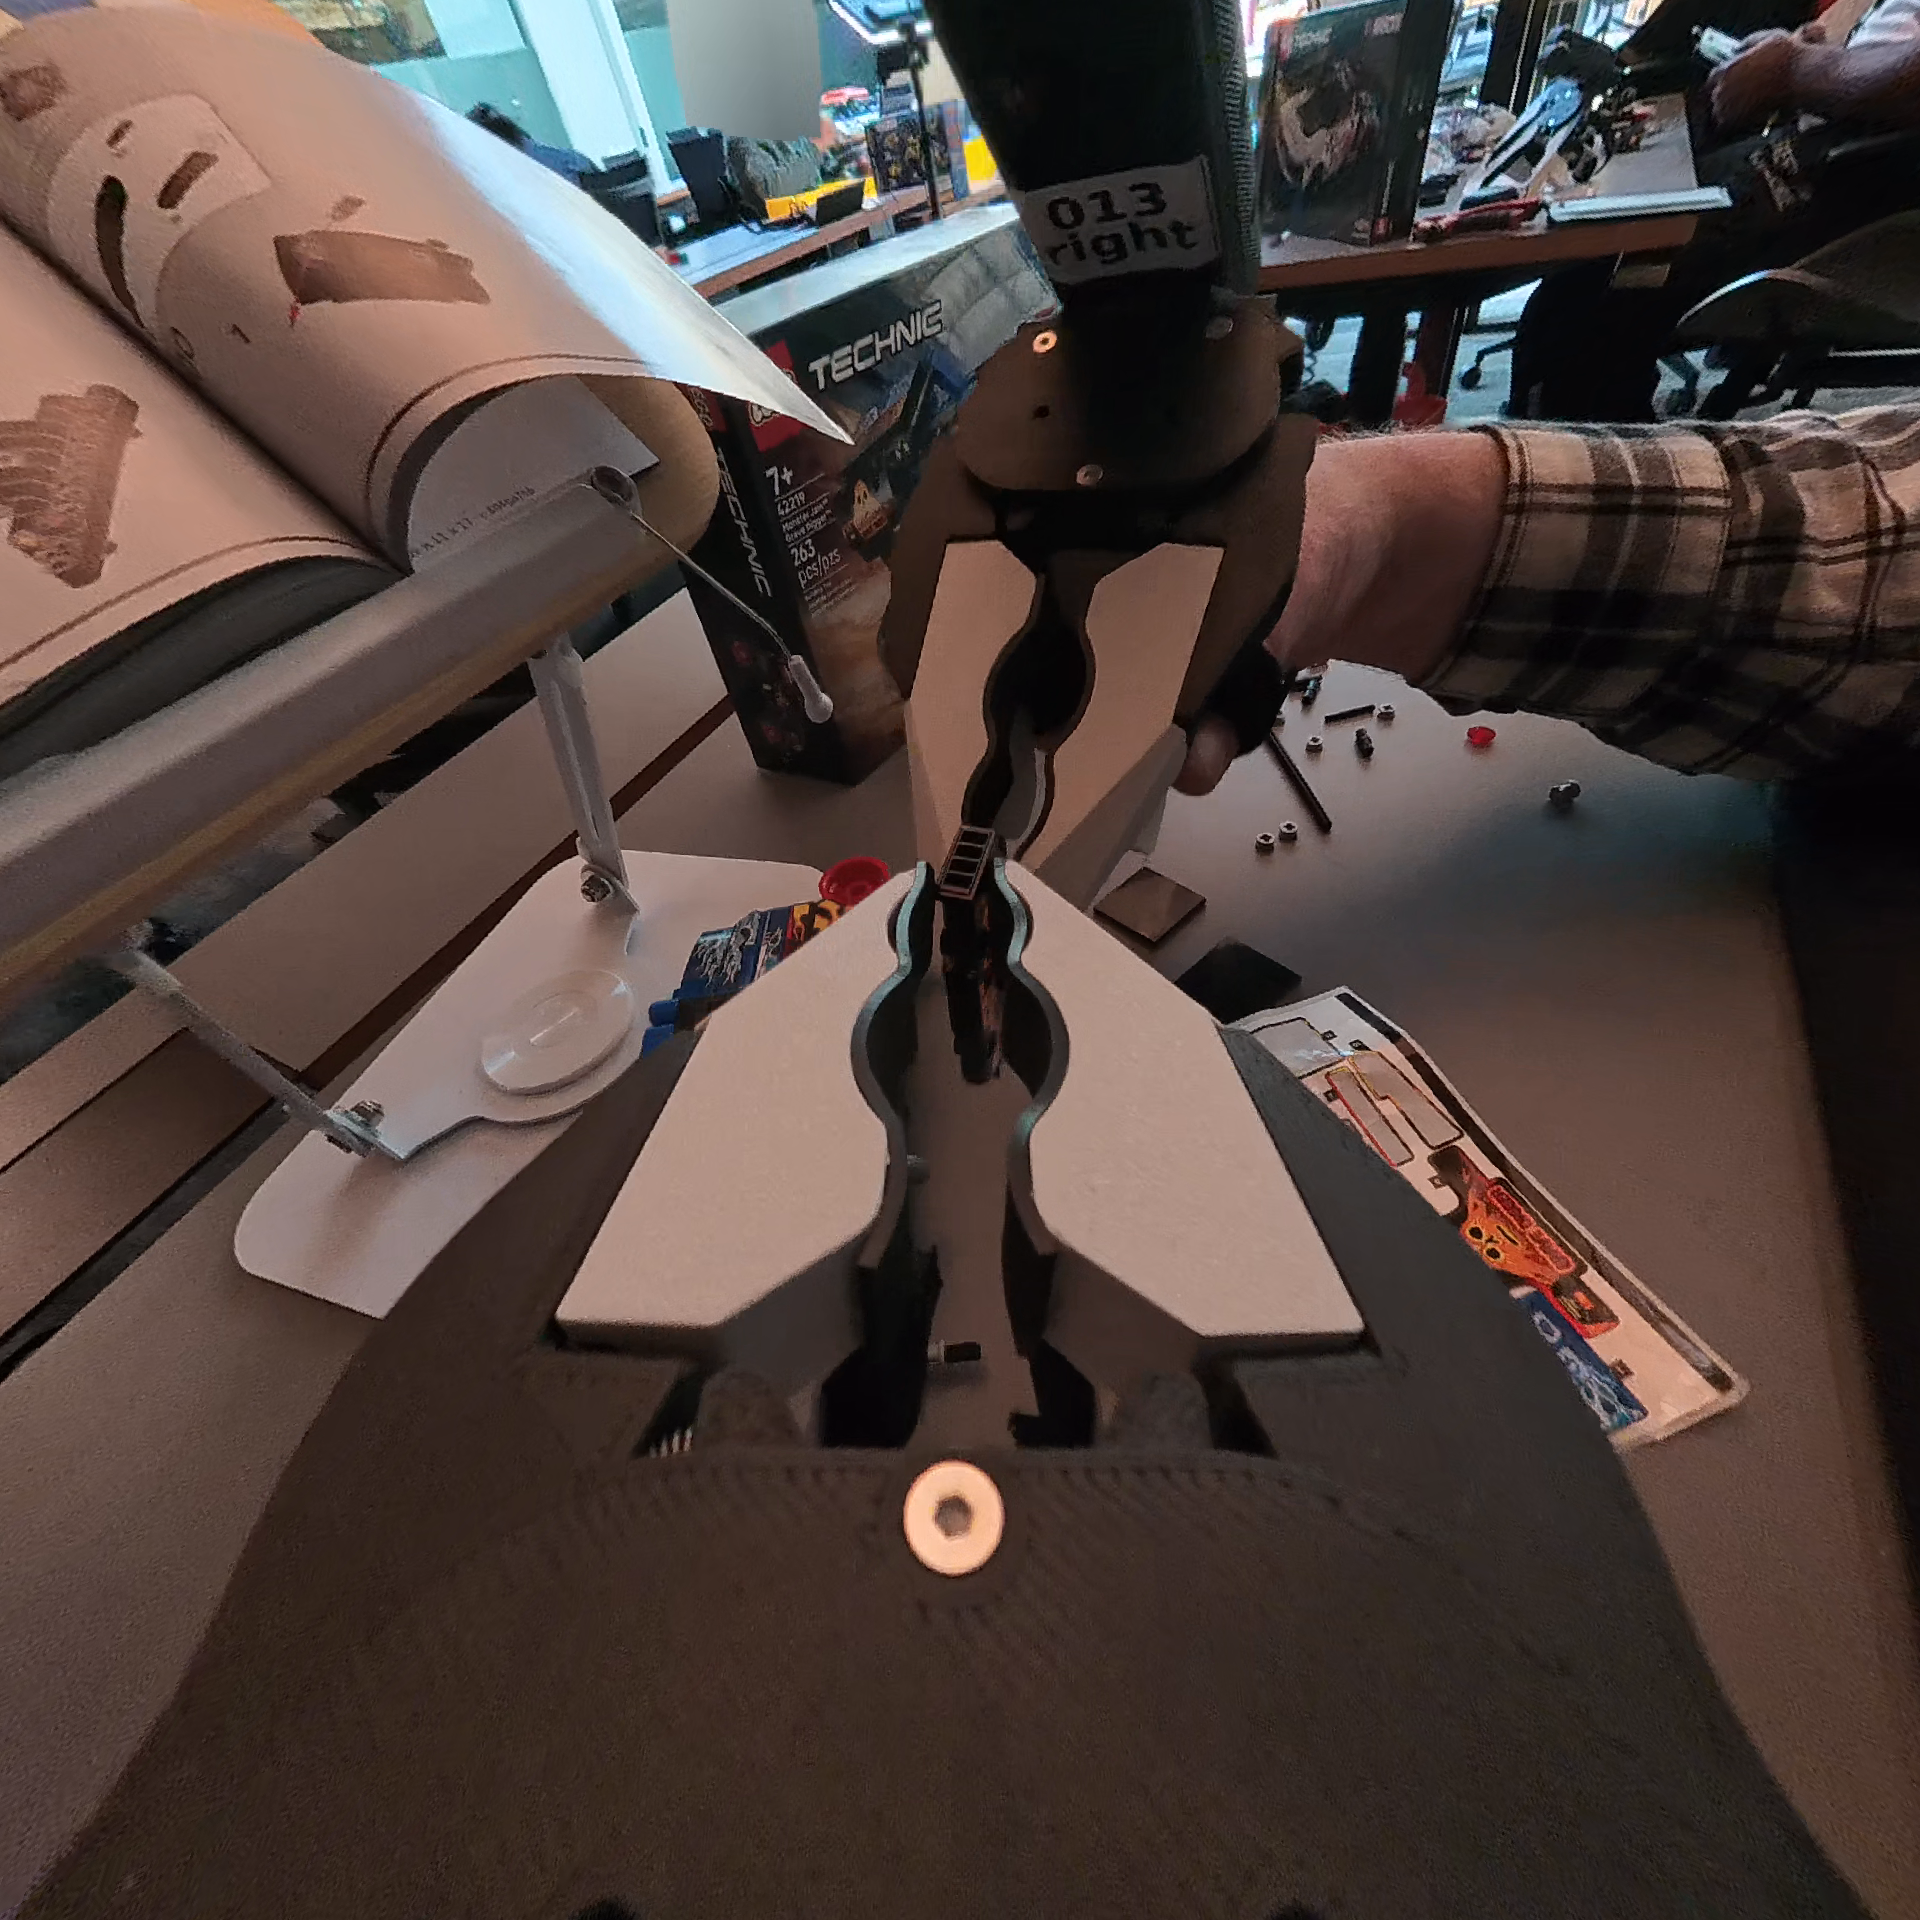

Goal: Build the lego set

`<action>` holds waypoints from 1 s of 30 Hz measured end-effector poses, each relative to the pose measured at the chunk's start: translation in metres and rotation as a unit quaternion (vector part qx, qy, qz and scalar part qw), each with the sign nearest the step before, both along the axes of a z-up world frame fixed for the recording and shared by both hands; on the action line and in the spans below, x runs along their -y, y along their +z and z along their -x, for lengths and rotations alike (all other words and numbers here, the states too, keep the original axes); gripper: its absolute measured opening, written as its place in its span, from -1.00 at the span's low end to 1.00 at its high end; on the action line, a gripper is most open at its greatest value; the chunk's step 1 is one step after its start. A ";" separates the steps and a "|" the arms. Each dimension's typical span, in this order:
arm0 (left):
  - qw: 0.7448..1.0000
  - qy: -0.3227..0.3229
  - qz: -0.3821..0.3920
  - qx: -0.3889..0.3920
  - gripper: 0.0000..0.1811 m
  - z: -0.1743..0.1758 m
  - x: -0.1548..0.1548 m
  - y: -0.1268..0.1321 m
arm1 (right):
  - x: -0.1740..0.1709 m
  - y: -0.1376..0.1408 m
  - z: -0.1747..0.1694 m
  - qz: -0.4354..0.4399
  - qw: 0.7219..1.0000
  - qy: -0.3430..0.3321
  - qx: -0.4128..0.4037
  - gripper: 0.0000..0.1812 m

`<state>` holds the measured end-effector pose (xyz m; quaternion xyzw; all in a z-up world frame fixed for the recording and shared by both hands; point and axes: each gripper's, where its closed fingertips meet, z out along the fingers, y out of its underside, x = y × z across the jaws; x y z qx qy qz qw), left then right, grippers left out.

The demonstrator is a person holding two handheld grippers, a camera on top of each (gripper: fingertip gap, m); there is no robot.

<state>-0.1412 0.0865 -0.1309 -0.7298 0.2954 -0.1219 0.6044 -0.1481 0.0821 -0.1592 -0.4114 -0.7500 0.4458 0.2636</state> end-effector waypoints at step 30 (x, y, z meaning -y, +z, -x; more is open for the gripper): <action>0.995 -0.044 0.021 0.084 -0.92 0.020 0.011 -0.005 | -0.009 0.007 0.003 0.007 0.999 -0.019 -0.026 -0.90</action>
